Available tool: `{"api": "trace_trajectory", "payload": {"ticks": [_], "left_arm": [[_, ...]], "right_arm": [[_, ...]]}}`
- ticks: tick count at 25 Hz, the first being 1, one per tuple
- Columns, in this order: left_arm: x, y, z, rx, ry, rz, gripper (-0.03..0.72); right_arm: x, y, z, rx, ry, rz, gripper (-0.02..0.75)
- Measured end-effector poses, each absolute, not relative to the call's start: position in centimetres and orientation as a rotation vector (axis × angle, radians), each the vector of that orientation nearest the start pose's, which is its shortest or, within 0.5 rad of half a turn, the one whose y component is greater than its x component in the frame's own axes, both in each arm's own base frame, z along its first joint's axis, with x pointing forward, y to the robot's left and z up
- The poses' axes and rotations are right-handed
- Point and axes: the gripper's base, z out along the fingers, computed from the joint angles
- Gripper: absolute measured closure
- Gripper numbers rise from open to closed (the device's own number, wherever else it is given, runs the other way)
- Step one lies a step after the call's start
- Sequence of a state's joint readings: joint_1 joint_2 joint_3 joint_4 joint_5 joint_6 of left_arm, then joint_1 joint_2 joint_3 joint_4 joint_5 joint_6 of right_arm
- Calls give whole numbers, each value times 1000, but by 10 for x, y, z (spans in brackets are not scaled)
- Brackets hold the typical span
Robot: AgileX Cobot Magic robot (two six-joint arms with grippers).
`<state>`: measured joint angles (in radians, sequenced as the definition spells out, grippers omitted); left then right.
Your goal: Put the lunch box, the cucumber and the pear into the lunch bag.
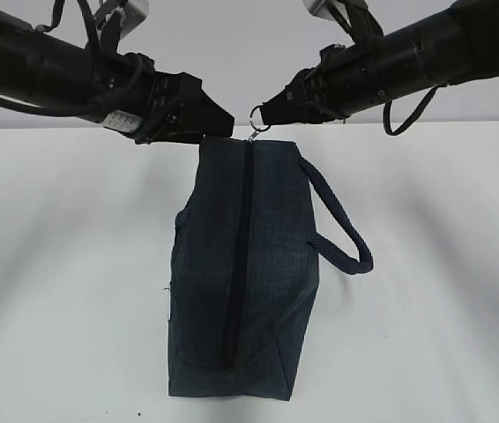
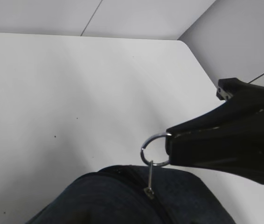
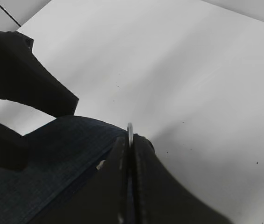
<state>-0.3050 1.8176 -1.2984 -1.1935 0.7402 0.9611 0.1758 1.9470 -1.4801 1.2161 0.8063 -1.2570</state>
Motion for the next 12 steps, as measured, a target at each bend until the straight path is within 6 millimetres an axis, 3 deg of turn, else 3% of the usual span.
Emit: {"api": "trace_trajectory", "payload": {"ticks": [12], "left_arm": [[355,-173,250,602,2324,-983,473]], "right_arm": [[413,136,254,-760,2068,852,732]]}}
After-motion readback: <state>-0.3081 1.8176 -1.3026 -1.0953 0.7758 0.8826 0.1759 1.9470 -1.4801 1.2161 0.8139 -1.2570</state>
